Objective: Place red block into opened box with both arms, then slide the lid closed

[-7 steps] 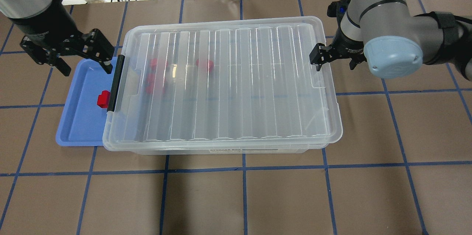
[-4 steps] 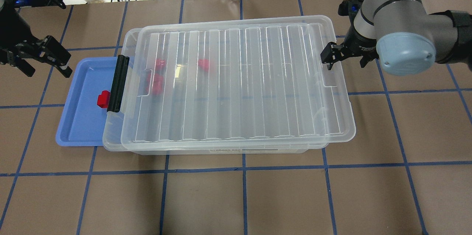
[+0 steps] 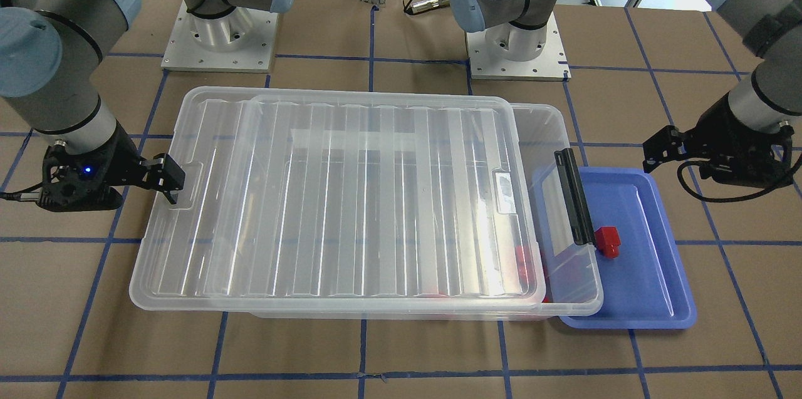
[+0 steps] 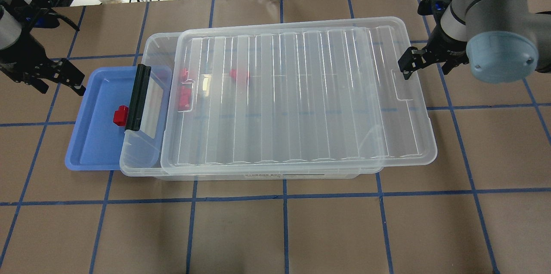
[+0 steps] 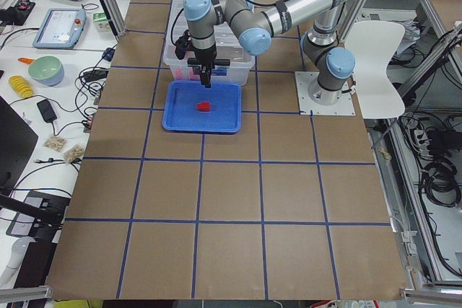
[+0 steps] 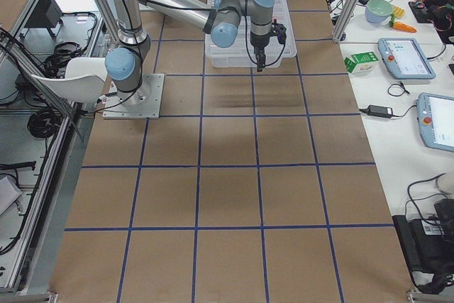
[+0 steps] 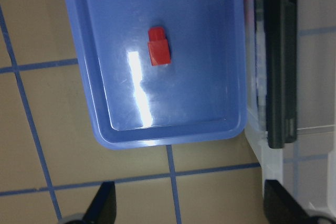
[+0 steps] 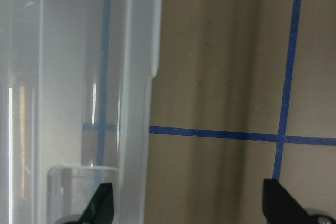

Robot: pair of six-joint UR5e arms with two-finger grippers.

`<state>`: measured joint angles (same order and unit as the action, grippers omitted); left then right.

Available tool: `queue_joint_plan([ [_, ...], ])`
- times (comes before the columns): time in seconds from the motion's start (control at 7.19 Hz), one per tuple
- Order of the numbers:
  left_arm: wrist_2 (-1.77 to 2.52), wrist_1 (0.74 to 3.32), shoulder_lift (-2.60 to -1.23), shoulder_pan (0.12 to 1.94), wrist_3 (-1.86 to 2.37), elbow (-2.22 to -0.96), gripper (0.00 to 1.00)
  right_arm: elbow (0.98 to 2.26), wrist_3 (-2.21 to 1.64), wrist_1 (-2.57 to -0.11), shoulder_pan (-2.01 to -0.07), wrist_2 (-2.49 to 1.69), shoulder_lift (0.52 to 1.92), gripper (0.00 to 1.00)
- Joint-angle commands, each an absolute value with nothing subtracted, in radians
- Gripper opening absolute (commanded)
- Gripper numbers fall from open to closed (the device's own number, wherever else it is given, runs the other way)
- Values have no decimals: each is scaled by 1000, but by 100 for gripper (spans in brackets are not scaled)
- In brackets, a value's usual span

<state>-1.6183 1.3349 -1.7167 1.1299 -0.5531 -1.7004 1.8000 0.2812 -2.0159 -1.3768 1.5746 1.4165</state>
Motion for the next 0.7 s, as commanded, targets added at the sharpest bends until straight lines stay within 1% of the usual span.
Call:
queue_joint_plan([
  [0.0,-1618,1259,-1773,1129,-552,-1733,100,1799,363,-2011,-1330,1574,1417,100],
  [0.42,-1612,1148,-1897,1129,-537,-1733,100,1798,452,-2014,-1283,1577,1419,100],
  [0.56,-1612,1073,-1961,1129,-496,-1738,100,1793,487,-2014,-1254,1575,1420,100],
])
